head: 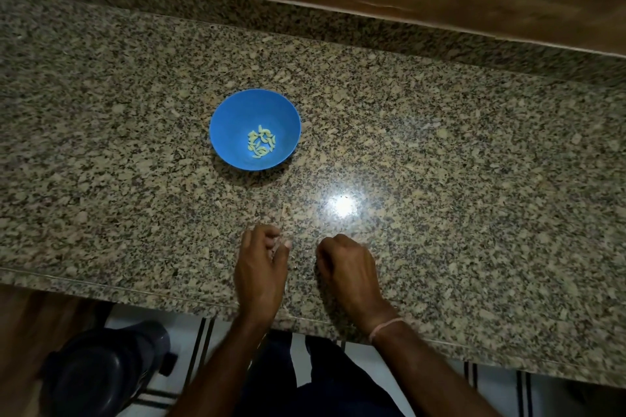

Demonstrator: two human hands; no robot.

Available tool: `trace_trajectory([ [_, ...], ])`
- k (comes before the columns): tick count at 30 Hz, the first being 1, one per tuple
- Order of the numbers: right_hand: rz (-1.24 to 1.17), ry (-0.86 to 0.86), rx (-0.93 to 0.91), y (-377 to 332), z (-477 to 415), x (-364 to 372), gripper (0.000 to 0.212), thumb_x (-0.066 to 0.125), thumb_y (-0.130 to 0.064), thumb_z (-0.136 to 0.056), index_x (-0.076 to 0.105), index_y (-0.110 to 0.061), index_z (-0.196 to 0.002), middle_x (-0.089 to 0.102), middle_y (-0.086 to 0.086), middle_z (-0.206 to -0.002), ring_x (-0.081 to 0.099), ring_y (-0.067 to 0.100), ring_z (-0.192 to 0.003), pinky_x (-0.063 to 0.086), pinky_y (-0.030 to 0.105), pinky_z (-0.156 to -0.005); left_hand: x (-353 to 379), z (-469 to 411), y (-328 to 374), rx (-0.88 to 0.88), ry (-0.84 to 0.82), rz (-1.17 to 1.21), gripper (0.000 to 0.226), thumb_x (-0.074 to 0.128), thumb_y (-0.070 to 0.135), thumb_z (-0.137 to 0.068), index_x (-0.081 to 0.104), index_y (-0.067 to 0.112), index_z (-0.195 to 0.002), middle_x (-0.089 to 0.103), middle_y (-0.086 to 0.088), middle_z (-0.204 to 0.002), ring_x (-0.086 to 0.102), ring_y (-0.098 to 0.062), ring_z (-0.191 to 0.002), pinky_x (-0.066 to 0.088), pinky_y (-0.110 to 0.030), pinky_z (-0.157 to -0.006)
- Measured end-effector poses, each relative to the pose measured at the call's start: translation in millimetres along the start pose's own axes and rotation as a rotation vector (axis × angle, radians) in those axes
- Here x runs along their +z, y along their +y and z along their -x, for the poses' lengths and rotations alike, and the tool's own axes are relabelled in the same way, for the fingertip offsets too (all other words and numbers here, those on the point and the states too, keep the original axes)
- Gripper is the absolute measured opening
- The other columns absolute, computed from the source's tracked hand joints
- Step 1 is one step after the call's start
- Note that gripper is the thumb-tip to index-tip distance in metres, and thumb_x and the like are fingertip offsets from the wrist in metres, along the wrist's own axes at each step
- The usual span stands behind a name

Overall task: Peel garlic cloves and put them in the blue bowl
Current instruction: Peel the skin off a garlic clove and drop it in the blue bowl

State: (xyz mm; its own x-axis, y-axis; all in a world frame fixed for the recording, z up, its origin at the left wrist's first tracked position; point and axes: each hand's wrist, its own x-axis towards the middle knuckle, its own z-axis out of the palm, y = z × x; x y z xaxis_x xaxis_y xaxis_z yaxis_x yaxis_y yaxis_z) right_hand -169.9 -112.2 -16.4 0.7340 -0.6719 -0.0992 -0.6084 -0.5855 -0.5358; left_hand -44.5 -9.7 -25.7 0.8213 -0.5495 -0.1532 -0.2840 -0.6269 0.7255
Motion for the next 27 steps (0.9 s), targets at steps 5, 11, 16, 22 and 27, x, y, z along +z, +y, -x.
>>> trace_trajectory([
  [5, -0.419, 0.017, 0.177, -4.6, 0.1, -5.7, 0.012, 0.071, -0.015, -0.093, 0.076, -0.018, -0.083, 0.072, -0.007, -0.076, 0.067, 0.011, -0.072, 0.055, 0.034, -0.066, -1.5, 8.3, 6.2, -0.014, -0.211, 0.085, 0.006, 0.071, 0.03, -0.096, 0.073, 0.035, -0.097, 0.071, 0.017, -0.095, 0.067, -0.004, -0.083, 0.056, -0.03, -0.069],
  [11, -0.934, -0.006, 0.383, -19.9, 2.1, -16.3, 0.006, 0.079, -0.011, -0.089, 0.081, -0.011, -0.095, 0.08, 0.003, -0.088, 0.077, 0.02, -0.087, 0.063, 0.035, -0.081, -7.4, 7.8, 8.9, -0.167, -0.304, 0.379, 0.009, 0.071, 0.03, -0.097, 0.076, 0.028, -0.091, 0.076, 0.008, -0.086, 0.072, -0.014, -0.083, 0.062, -0.049, -0.08],
  [16, -0.908, -0.007, 0.387, -19.2, 3.4, -15.7, 0.006, 0.082, -0.011, -0.088, 0.079, -0.007, -0.09, 0.079, 0.004, -0.084, 0.076, 0.02, -0.082, 0.06, 0.027, -0.074, -16.3, 5.3, 9.7, -0.164, -0.333, 0.328, 0.012, 0.069, 0.034, -0.098, 0.078, 0.029, -0.09, 0.077, 0.008, -0.085, 0.073, -0.013, -0.083, 0.061, -0.05, -0.081],
  [22, -0.719, 0.047, 0.227, -19.2, 6.1, -14.9, 0.006, 0.08, -0.016, -0.09, 0.078, -0.013, -0.086, 0.076, -0.004, -0.077, 0.071, 0.007, -0.073, 0.056, 0.021, -0.068, -25.7, 3.5, 19.6, -0.084, -0.328, 0.159, 0.017, 0.069, 0.035, -0.097, 0.074, 0.026, -0.084, 0.073, 0.007, -0.077, 0.069, -0.015, -0.075, 0.059, -0.044, -0.07],
  [27, -1.069, -0.069, 0.518, -24.9, 7.5, -14.6, 0.019, 0.074, -0.01, -0.094, 0.072, 0.005, -0.083, 0.069, 0.017, -0.07, 0.064, 0.021, -0.065, 0.055, 0.036, -0.066, -30.1, 9.3, 23.8, 0.266, -0.134, -0.164, 0.006, 0.069, 0.028, -0.095, 0.068, 0.027, -0.089, 0.066, 0.014, -0.09, 0.057, -0.012, -0.085, 0.044, -0.032, -0.064],
])
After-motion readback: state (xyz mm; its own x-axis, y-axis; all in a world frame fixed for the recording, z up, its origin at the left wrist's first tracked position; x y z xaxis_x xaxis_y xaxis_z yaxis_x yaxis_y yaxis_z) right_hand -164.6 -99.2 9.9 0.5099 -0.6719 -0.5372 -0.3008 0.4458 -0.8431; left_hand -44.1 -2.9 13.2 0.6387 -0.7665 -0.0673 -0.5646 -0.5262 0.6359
